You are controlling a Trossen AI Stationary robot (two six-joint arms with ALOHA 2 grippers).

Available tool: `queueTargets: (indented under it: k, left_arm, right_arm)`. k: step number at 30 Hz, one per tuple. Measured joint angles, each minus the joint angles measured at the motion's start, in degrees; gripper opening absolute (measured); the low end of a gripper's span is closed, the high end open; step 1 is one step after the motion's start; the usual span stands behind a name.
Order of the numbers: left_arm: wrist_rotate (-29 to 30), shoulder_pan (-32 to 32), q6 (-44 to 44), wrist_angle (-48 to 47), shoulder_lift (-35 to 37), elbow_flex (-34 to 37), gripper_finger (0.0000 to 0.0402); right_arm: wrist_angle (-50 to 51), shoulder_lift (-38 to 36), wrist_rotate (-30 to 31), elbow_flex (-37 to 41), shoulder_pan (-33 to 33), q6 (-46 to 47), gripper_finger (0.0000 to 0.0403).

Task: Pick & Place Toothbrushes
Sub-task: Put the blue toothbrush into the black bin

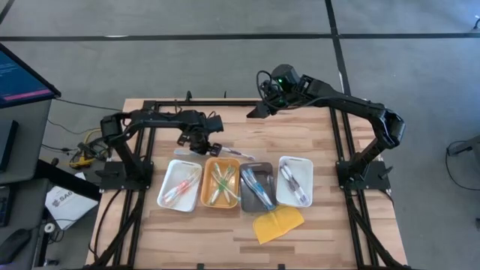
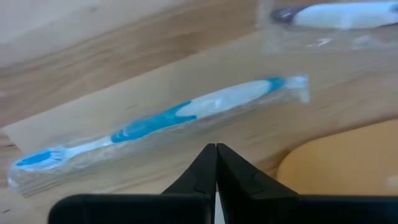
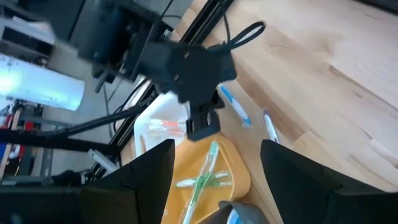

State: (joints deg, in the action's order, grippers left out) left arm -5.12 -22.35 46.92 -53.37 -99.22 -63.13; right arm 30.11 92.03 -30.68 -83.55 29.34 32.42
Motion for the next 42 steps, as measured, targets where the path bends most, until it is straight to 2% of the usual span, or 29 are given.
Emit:
queueTargets:
  k: [5, 19, 32, 37, 40, 42]
  left_arm:
    - [-2.4, -2.1, -1.8, 0.3, 0.0, 2.7, 0.0002]
    - [-4.2, -5.8, -7.5, 5.8, 0.0, 6.7, 0.0002]
    - [-1.8, -11.2, -15.3, 9.8, 1.1, 6.4, 0.0002]
    - [-2.2, -10.4, -21.6, 11.9, 2.5, 4.8, 0.0002]
    - [-1.1, -9.5, -30.8, 13.1, 3.1, 4.0, 0.0002]
    - [2.0, -8.8, -37.2, 12.7, 3.4, 4.0, 0.0003]
  right_arm:
    - [4.7, 0.0, -2.3, 0.0, 0.0, -4.2, 0.0234]
    - [7.5, 0.6, 0.9, 0.0, -0.2, -2.4, 0.0233]
    - [7.3, 4.2, 2.3, 0.1, -2.4, -2.4, 0.0172]
    - [6.0, 7.8, 2.5, 0.2, -3.1, -2.4, 0.0155]
    - [5.6, 9.7, 1.8, 0.1, -3.2, -2.4, 0.0149]
    - [5.7, 10.4, 0.7, 0.1, -3.1, -2.4, 0.0147]
